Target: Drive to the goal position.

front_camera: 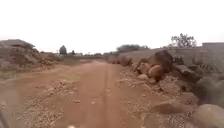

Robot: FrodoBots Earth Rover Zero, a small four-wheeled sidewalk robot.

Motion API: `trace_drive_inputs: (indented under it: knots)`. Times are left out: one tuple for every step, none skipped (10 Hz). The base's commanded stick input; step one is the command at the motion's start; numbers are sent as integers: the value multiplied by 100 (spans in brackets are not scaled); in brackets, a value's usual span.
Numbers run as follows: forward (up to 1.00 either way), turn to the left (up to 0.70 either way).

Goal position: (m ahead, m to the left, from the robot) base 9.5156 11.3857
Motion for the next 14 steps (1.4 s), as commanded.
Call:
trace_drive_inputs:
  knots:
    - [0,0]
    - [0,0]
    - [0,0]
    - [0,0]
    - [20,0]
    - [50,0]
    - [50,0]
    - [50,0]
    - [50,0]
    - [50,0]
    - [50,0]
    - [50,0]
    - [50,0]
    - [50,0]
